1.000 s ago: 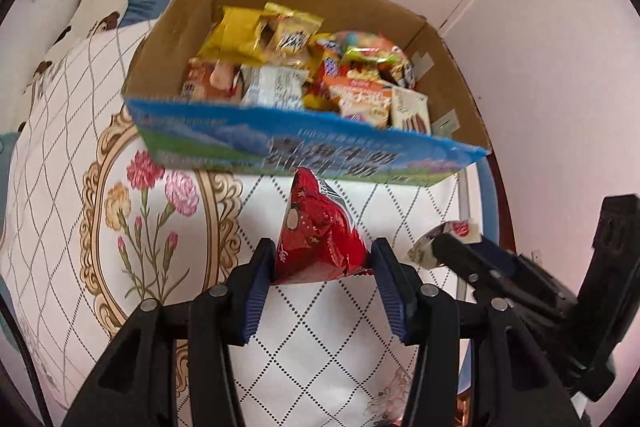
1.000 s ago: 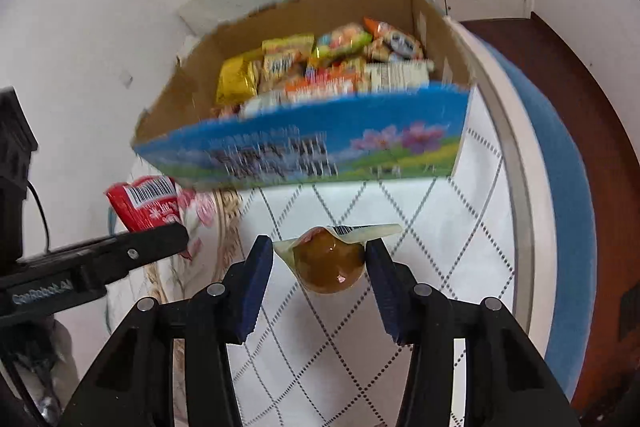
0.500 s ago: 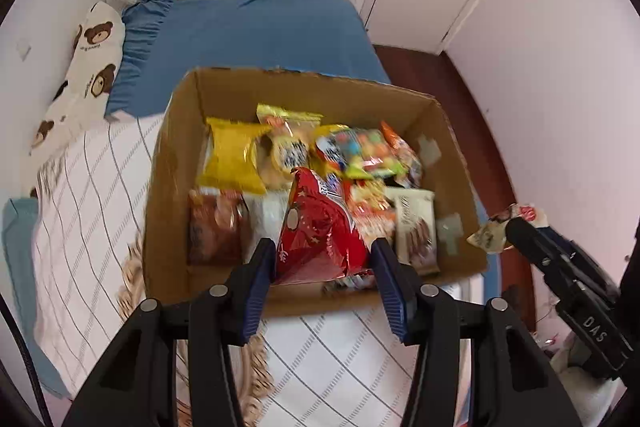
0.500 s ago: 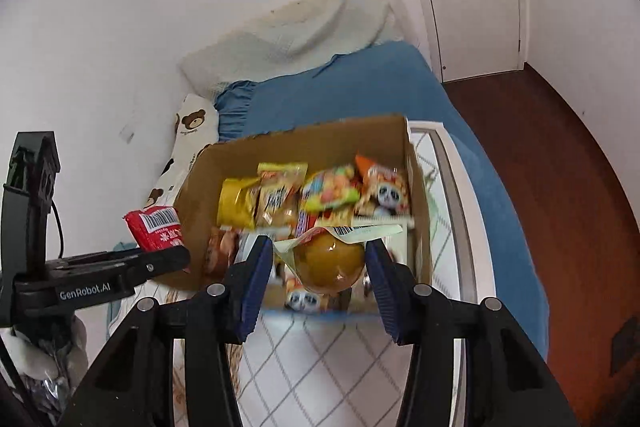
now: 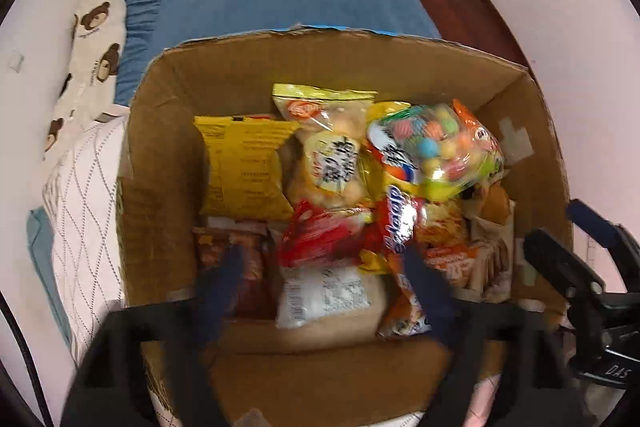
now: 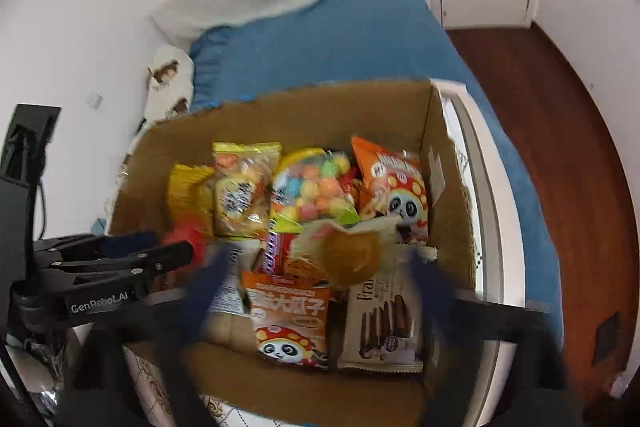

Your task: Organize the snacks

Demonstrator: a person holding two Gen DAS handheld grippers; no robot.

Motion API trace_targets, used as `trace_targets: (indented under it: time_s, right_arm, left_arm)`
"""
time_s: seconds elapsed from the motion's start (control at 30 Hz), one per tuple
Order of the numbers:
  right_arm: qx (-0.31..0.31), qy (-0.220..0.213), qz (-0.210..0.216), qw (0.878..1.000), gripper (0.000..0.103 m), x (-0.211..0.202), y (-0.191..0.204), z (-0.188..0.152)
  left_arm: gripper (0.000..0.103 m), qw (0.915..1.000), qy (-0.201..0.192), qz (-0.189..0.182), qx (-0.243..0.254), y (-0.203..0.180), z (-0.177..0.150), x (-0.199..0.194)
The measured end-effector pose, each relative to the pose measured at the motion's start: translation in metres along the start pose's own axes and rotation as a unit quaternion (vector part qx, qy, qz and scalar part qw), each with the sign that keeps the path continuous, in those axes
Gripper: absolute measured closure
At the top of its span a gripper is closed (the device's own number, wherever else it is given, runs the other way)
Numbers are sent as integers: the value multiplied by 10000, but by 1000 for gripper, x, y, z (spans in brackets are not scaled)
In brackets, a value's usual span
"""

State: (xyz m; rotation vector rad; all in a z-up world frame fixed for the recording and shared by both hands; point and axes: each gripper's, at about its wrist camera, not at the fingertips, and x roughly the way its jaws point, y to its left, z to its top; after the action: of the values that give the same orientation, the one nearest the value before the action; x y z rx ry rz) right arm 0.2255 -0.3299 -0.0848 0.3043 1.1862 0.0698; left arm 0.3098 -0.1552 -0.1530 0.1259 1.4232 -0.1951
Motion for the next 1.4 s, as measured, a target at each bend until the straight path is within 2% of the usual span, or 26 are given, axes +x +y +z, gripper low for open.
trace_targets:
  time_s: [0.07,0.27,0.43,0.93,1.2,1.4]
  right_arm:
    - [-89,72,-177,9998,1,0,0,0]
    - [-279,306,-828,9957,1,0,1,-3]
    - [-273,415,-1022,9935,1,-2,1,-9]
    - [-233,340,-1036,9938,1,-22,5,-25]
    - [-343,-55,-1020,9942,1,-59,13,-46]
    - [-499,-457,-972,9930,1,-101,26,-69]
  left_arm:
    - [12,9999,-42,-97,-67,4,-2,1]
    - [12,9996,-60,-24,-291,15,-10,6]
    - [12,9993,-151,45,-350,18,-20,0]
    - [12,9985,-453,49,-286,14,-42,-28]
    - [12,9943,-1013,205,-271,8,-72,-64]
    - [12,9884,-1478,164,-314,3,-105,-98]
